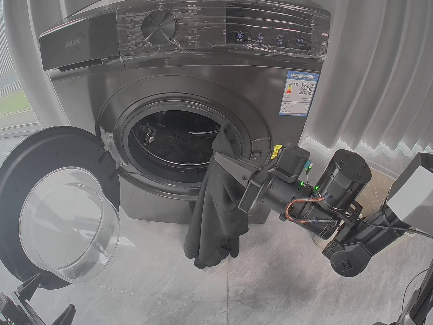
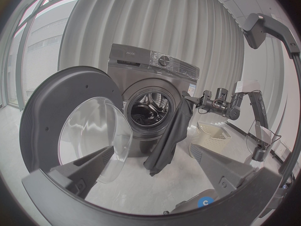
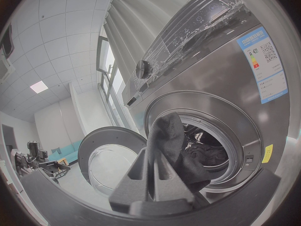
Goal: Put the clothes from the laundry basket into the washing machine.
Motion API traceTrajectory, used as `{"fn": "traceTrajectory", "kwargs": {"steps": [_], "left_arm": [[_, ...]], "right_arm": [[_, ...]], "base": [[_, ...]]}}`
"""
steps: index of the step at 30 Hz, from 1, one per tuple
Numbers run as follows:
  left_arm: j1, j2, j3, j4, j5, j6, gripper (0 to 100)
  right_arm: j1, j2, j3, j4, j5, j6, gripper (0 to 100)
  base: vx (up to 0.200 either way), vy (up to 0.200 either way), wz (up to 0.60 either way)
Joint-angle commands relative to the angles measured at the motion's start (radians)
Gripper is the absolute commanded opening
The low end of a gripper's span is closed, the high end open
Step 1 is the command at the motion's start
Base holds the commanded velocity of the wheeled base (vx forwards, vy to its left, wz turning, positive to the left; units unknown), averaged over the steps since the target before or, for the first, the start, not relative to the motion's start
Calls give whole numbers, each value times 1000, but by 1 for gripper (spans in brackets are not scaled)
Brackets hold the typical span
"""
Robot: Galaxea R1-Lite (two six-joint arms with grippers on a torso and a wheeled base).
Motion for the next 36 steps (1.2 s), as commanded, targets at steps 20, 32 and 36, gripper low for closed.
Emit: {"fn": "traceTrajectory", "kwargs": {"steps": [20,32,36], "left_arm": [[-12,256,-209,-39,-71,18,100],[-28,701,-228,-336,-170,85,100],[-135,777,-229,-347,-162,81,100]], "right_arm": [[86,-23,-102,124,-298,87,0],[75,-50,-134,147,-297,120,0],[76,-48,-134,144,-297,126,0]], "base": [[0,0,0],[0,0,0],[0,0,0]]}}
